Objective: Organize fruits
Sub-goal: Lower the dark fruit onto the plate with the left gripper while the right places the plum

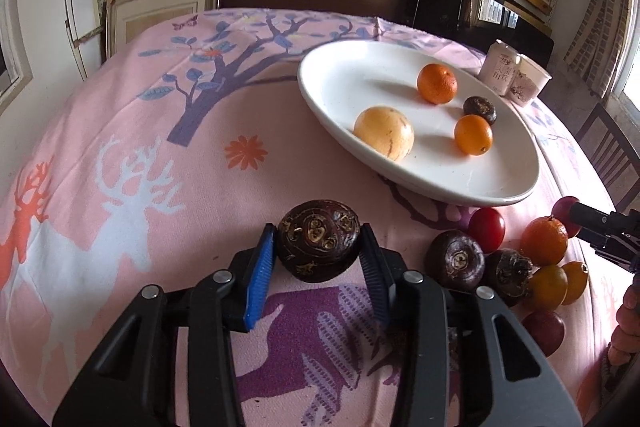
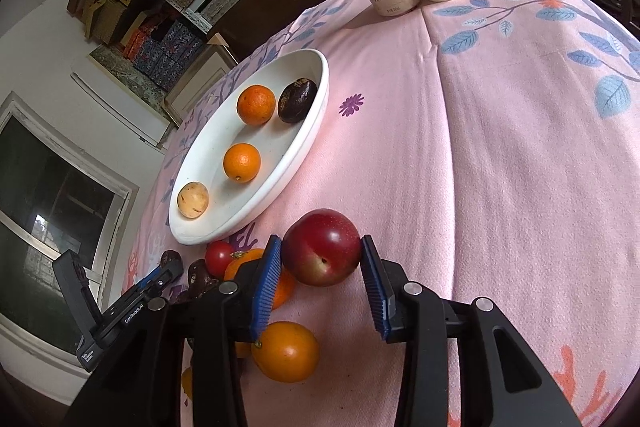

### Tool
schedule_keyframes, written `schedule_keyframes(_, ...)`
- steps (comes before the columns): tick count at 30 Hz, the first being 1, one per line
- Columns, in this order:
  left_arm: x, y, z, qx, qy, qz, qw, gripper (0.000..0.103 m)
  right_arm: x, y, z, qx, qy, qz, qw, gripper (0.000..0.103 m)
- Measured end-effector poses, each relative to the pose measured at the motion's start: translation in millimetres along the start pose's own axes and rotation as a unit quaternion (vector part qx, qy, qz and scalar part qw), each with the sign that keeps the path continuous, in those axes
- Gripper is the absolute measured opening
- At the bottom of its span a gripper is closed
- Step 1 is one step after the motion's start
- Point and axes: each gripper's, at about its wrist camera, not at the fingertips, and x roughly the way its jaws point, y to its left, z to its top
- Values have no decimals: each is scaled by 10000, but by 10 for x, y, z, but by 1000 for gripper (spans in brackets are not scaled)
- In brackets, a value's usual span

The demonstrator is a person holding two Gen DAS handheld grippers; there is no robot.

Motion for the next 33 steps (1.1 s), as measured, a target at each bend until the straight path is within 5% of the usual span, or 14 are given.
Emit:
schedule_keyframes(5,-290,-184,230,142,-462,-182,9987,41,-218,164,103,-281,-532,18,9982,40)
schedule_keyframes(16,145,-435,899,168,-372,-284,9988,41,266,585,632,-509,-351,64,9981,42)
schedule_keyframes(19,354,-369,895,48,-153,-401,9991,41,336,564,649,-606,-388,-68,9974,55)
schedule_keyframes(25,384,-228,794,-91,-28,-486,9988,42,259,491,571,-533,-444,-47,9976,55)
schedule_keyframes(33,-5,-46,548,-199,-370,-403,9983,66,116,540,235,-947,-509,-259,9939,59)
